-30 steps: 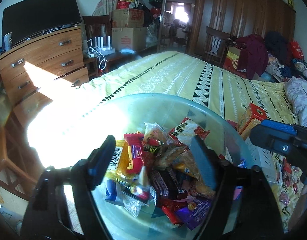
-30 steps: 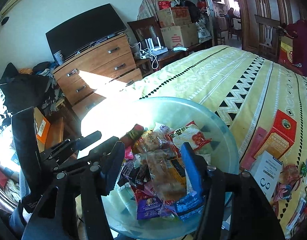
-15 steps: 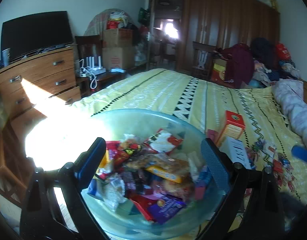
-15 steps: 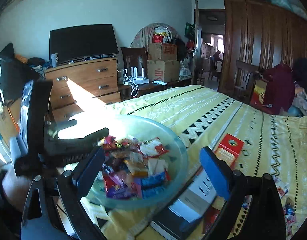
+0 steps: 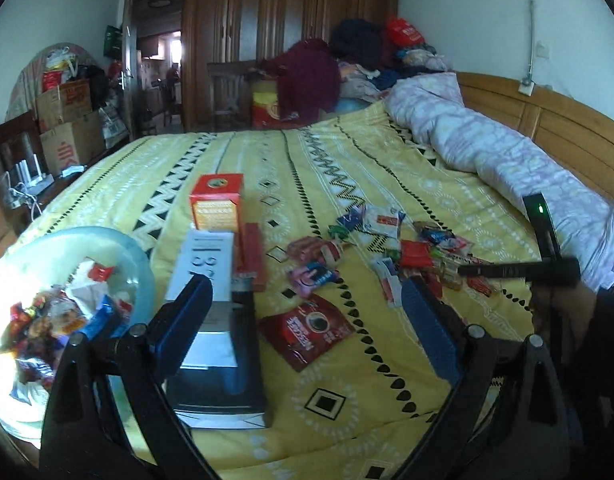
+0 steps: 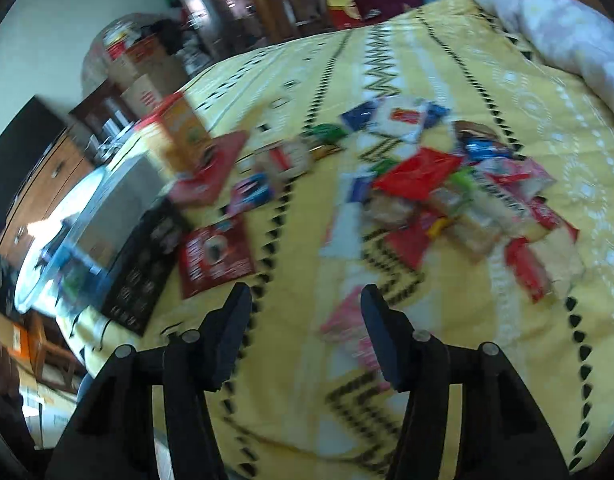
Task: Organize snacks
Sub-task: 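Move both tools back over the snack pile on the bed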
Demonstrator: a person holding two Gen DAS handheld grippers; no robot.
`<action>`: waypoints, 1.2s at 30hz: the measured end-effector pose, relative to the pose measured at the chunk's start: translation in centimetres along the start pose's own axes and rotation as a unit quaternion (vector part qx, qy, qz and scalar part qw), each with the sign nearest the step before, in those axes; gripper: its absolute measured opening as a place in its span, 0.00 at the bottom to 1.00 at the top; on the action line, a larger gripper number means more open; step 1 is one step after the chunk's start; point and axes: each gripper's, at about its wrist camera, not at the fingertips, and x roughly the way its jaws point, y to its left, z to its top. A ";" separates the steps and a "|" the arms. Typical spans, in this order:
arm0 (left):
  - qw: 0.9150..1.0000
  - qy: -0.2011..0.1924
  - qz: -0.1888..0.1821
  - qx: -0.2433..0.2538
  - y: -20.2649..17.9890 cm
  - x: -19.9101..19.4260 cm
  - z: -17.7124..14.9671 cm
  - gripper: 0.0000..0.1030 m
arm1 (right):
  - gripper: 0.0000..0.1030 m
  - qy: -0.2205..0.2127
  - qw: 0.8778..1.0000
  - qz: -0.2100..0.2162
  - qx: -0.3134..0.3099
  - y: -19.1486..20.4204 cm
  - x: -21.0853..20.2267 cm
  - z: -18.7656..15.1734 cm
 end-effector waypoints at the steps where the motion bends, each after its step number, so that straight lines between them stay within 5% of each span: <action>1: 1.000 0.009 -0.006 0.005 -0.5 0.8 -0.3 0.93 | 0.59 0.000 1.000 -0.001 0.020 -2.6 0.4 1.4; 7: 0.998 0.048 -0.023 0.036 -3.1 5.1 -1.1 0.93 | 0.59 -0.011 0.987 -0.012 0.158 -17.1 4.6 9.9; 12: 0.995 0.083 -0.029 0.052 -4.4 7.9 -2.7 0.93 | 0.60 0.003 0.984 0.023 0.178 -21.6 10.3 15.2; 18: 0.991 0.114 -0.029 0.058 -5.2 9.9 -3.8 0.93 | 0.65 0.054 0.989 0.058 0.123 -18.9 17.6 16.2; 23: 0.991 0.120 -0.034 0.046 -5.1 10.2 -3.6 0.93 | 0.66 0.108 0.990 0.090 0.026 -11.4 17.8 13.3; 29: 0.990 0.130 -0.053 0.018 -4.8 9.2 -3.5 0.93 | 0.63 0.169 0.970 0.172 -0.041 -2.2 15.8 7.3; 34: 0.987 0.147 -0.055 0.015 -4.9 8.4 -4.7 0.93 | 0.68 0.060 0.977 0.203 0.011 -2.4 7.0 6.2; 36: 0.986 0.155 -0.059 0.008 -5.0 8.3 -5.2 0.93 | 0.73 0.026 0.985 0.167 0.022 -3.6 3.9 5.6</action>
